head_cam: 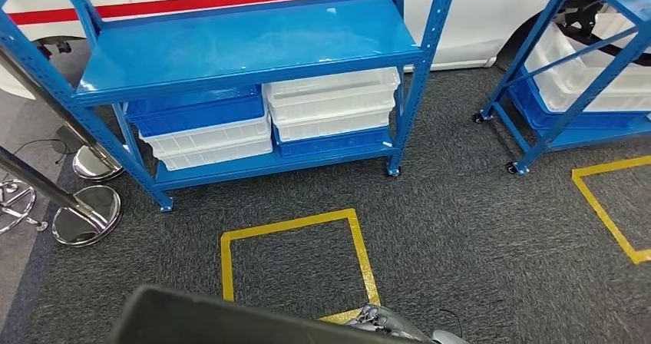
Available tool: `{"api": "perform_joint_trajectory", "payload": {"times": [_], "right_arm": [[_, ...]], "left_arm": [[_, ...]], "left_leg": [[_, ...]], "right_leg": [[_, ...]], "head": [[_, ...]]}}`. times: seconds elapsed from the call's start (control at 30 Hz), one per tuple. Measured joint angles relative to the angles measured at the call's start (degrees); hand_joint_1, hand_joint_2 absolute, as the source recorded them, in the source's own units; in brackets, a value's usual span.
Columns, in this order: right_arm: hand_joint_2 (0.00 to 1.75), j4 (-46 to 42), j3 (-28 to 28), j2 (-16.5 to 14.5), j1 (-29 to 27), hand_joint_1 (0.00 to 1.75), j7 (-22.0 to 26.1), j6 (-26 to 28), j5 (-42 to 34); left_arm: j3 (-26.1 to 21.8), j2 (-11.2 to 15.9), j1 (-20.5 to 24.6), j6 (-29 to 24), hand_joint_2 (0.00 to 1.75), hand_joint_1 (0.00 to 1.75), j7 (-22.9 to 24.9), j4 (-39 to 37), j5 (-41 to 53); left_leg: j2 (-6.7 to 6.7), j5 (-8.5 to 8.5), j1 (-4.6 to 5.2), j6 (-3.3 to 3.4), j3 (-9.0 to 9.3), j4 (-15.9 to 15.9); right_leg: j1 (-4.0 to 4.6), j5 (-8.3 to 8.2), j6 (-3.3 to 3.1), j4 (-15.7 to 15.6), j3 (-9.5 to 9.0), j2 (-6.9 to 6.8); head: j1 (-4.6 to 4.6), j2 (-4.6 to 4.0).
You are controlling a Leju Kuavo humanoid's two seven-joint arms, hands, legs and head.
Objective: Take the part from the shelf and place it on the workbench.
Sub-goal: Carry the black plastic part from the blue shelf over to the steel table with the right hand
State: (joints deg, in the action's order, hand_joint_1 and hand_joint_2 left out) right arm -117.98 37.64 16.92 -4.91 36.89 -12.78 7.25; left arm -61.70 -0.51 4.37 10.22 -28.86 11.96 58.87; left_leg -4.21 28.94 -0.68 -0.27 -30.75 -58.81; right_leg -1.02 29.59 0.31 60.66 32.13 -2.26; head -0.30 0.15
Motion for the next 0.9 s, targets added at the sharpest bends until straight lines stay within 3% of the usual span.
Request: {"api": "perform_joint_trajectory", "payload": {"times": [0.07, 0.1, 0.17, 0.2, 0.23, 0.27, 0.3, 0.37, 0.4, 0.47, 0.53, 0.6, 0.67, 0.7, 0.73, 0.77, 0.8, 0.9], "right_arm": [[1.75, 0.01, 0.00, -0.05, 0.31, 1.75, -0.05, 0.00, 0.07], [1.75, 0.01, 0.01, -0.08, 0.56, 1.75, -0.11, 0.02, 0.19], [1.75, 0.02, 0.07, -0.20, 0.96, 1.75, -0.21, 0.25, 0.67], [1.75, 0.02, 0.11, -0.29, 1.06, 1.75, -0.25, 0.50, 1.00], [1.75, 0.02, 0.19, -0.40, 1.09, 1.75, -0.25, 0.84, 1.35], [1.75, 0.02, 0.29, -0.48, 1.12, 1.75, -0.22, 1.20, 1.70], [1.75, 0.01, 0.41, -0.54, 1.21, 1.75, -0.19, 1.58, 2.00], [1.75, -0.01, 0.64, -0.60, 1.61, 1.75, -0.08, 2.39, 2.71], [1.75, -0.02, 0.74, -0.62, 1.91, 1.75, -0.04, 2.78, 3.08], [1.75, -0.03, 0.91, -0.65, 2.34, 1.75, 0.03, 3.28, 3.57], [1.75, -0.09, 0.99, -0.58, 2.48, 1.75, 0.05, 3.46, 3.69], [1.75, -0.16, 1.02, -0.44, 2.71, 1.75, 0.07, 3.58, 3.77], [1.75, -0.18, 1.08, -0.35, 2.94, 1.75, 0.07, 3.73, 3.85], [1.75, -0.17, 1.13, -0.33, 3.01, 1.75, 0.05, 3.93, 3.86], [1.75, -0.17, 1.23, -0.28, 3.08, 1.75, 0.03, 4.24, 3.85], [1.75, -0.16, 1.42, -0.17, 3.22, 1.75, -0.02, 4.70, 3.81], [1.75, -0.16, 1.66, -0.02, 3.42, 1.75, -0.06, 5.17, 3.75], [1.75, -0.15, 2.49, 0.48, 4.16, 1.75, -0.23, 6.20, 3.45]], "left_arm": [[0.01, -0.03, 0.24, 0.03, 1.75, 0.00, 0.01, 0.00, 0.07], [0.02, -0.04, 0.33, 0.06, 1.75, 0.00, 0.01, 0.00, 0.11], [0.02, -0.05, 0.37, 0.11, 1.75, 0.00, 0.00, 0.00, 0.17], [0.02, -0.05, 0.34, 0.13, 1.75, 0.00, -0.01, 0.00, 0.18], [0.03, -0.05, 0.28, 0.14, 1.75, 0.00, -0.05, 0.00, 0.18], [0.03, -0.05, 0.21, 0.16, 1.75, 0.00, -0.12, 0.00, 0.18], [0.03, -0.05, 0.14, 0.20, 1.75, 0.00, -0.21, 0.00, 0.16], [0.03, 0.03, -0.01, 0.32, 1.75, 0.00, -0.41, 0.00, 0.12], [0.04, 0.07, -0.12, 0.41, 1.75, 0.00, -0.50, 0.00, 0.09], [0.04, 0.12, -0.31, 0.55, 1.75, 0.00, -0.58, 0.00, 0.05], [0.04, 0.05, -0.33, 0.58, 1.75, 0.00, -0.64, 0.00, 0.04], [0.04, -0.07, -0.33, 0.58, 1.75, 0.00, -0.69, 0.00, 0.05], [0.04, -0.13, -0.57, 0.58, 1.75, 0.00, -0.72, -0.01, 0.07], [0.04, -0.14, -0.72, 0.59, 1.75, 0.00, -0.71, -0.02, 0.09], [0.04, -0.14, -0.83, 0.60, 1.75, 0.00, -0.69, -0.02, 0.14], [0.04, -0.16, -0.87, 0.62, 1.75, 0.00, -0.66, -0.02, 0.25], [0.04, -0.21, -0.83, 0.64, 1.75, 0.00, -0.62, -0.02, 0.35], [0.04, -0.48, -0.56, 0.64, 1.75, 0.00, -0.41, -0.02, 0.51]], "left_leg": [[0.79, 1.25, -0.26, -0.51, -0.50, -1.16], [1.72, 2.81, -0.36, -0.69, -1.33, -3.14], [3.40, 6.89, -0.41, -0.79, -4.31, -10.23], [3.66, 8.36, -0.40, -0.75, -5.82, -13.80], [3.76, 8.76, -0.39, -0.62, -6.66, -15.92], [3.83, 8.04, -0.37, -0.39, -6.52, -15.96], [4.07, 6.21, -0.33, -0.07, -5.20, -13.48], [5.91, 2.30, -0.17, 0.81, -1.40, -5.80], [6.88, 1.19, -0.09, 1.09, 0.04, -2.77], [7.71, 0.99, 0.07, 1.24, 0.98, -0.56], [6.72, 0.75, -0.02, 1.27, 1.07, 0.34], [5.52, 0.22, -0.34, 1.64, 1.09, 1.22], [4.22, -0.09, -0.37, 1.97, 0.95, 1.47], [3.47, -0.12, -0.31, 2.02, 0.79, 1.38], [2.76, -0.11, -0.27, 2.01, 0.65, 1.25], [2.06, -0.08, -0.25, 1.97, 0.53, 1.11], [1.42, -0.03, -0.25, 1.92, 0.47, 0.98], [-0.07, 0.26, -0.11, 1.51, 0.57, 0.66]], "right_leg": [[0.02, -0.47, -0.99, -0.23, 0.32, 0.79], [-0.01, -0.73, -1.45, -0.36, 0.51, 1.17], [0.17, -1.12, -2.05, -0.37, 1.00, 2.02], [0.33, -1.26, -2.23, -0.33, 1.25, 2.50], [0.50, -1.37, -2.33, -0.28, 1.42, 3.04], [0.66, -1.45, -2.38, -0.24, 1.50, 3.62], [0.80, -1.50, -2.37, -0.21, 1.47, 4.22], [1.04, -1.63, -2.20, -0.15, 1.37, 5.41], [1.06, -1.75, -1.99, -0.09, 1.44, 6.00], [0.86, -2.19, -1.27, -0.05, 1.97, 7.03], [0.68, -2.55, -0.43, -0.08, 2.51, 7.60], [0.87, -1.08, 0.13, 1.73, 3.52, 5.89], [0.80, 2.53, 0.49, 7.55, 6.08, 3.52], [0.66, 4.17, 0.71, 11.11, 7.63, 3.04], [0.51, 4.99, 0.91, 13.67, 8.68, 2.80], [0.39, 4.78, 1.06, 14.44, 8.85, 2.64], [0.30, 3.52, 1.14, 12.92, 7.83, 2.42], [0.54, -0.80, 0.53, 1.91, 1.63, 0.00]], "head": [[0.00, 0.00], [-0.01, 0.00], [-0.01, -0.01], [-0.01, -0.01], [-0.01, -0.01], [-0.01, 0.00], [-0.01, 0.00], [0.00, 0.00], [0.00, 0.00], [0.00, 0.00], [-0.01, 0.00], [0.00, 0.00], [0.02, 0.00], [0.01, 0.00], [0.01, 0.00], [0.01, 0.00], [0.01, 0.00], [0.01, 0.00]]}}
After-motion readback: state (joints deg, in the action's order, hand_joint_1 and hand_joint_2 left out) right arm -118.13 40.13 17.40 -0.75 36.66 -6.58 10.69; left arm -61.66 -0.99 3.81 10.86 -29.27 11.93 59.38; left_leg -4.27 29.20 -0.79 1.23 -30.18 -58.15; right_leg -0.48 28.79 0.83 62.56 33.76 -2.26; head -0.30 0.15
